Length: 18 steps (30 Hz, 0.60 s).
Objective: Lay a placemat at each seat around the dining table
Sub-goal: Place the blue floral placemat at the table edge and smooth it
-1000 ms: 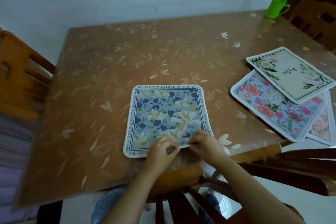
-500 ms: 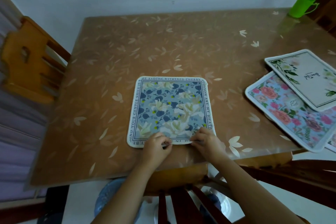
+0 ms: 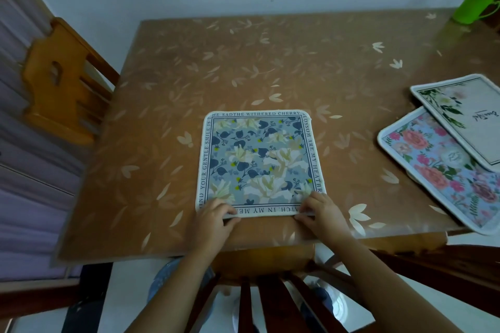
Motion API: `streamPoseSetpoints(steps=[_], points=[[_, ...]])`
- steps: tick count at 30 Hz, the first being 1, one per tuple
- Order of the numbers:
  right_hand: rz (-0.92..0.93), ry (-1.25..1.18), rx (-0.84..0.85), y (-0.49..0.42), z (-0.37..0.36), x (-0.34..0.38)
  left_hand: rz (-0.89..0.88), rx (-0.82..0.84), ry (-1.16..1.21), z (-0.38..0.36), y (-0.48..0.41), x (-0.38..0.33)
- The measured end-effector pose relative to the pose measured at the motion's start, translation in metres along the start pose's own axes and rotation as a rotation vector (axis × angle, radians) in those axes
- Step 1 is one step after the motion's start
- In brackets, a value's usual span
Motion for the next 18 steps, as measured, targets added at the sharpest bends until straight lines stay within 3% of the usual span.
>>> streamPoseSetpoints(steps=[18], points=[[-0.046,0.023,-0.021,0.021,0.003,0.003,0.022,0.07,0.019,-0.003,0.02,-0.001]])
Point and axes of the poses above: each hand's wrist, its own y-axis away from the middle knuckle, its own z-axis out of the back of the hand, x = y × z, the point moved 9 cm from there along -y, towards the middle knuckle, and after that the axes turned 12 degrees about z, right-handed, at the moved point
